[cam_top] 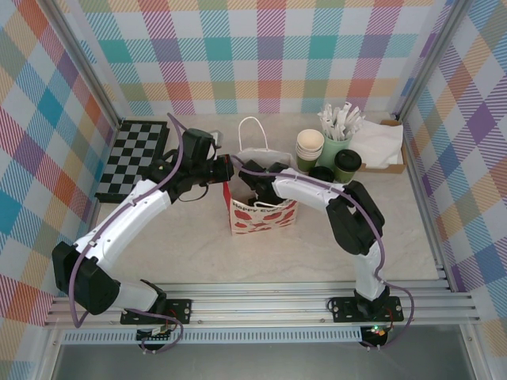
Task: Pack the takeout coffee
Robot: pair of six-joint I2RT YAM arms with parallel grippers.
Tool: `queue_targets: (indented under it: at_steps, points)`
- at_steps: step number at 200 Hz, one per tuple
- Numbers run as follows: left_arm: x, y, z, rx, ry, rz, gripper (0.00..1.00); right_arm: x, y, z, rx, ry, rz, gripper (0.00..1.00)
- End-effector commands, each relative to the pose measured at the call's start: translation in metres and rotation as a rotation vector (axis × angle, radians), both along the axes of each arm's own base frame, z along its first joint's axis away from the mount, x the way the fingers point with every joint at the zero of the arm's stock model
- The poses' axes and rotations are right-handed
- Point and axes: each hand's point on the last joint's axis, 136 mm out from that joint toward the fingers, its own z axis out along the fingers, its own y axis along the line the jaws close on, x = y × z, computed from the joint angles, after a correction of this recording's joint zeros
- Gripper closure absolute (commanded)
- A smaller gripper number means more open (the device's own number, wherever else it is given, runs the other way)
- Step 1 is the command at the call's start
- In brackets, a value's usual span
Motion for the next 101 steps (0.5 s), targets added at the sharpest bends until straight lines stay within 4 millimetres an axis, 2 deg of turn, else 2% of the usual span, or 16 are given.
queue_targets:
  at_steps: [1, 59, 90, 101]
  points:
    - [-0.006, -0.006, 0.001, -0.007, -0.02, -0.057, 1.0, 0.009, 0.01, 0.018, 0.067, -0.085, 0.022, 0.68]
    - [-0.005, -0.009, 0.006, 0.023, -0.069, -0.101, 1.0, 0.02, 0.036, 0.089, 0.263, -0.199, 0.042, 0.47]
    - [-0.004, -0.006, 0.004, 0.041, -0.059, -0.086, 1.0, 0.025, 0.041, 0.114, 0.301, -0.242, 0.057, 0.36]
    - [-0.003, -0.005, 0.004, 0.053, -0.052, -0.077, 1.0, 0.024, 0.044, 0.123, 0.32, -0.255, 0.073, 0.29]
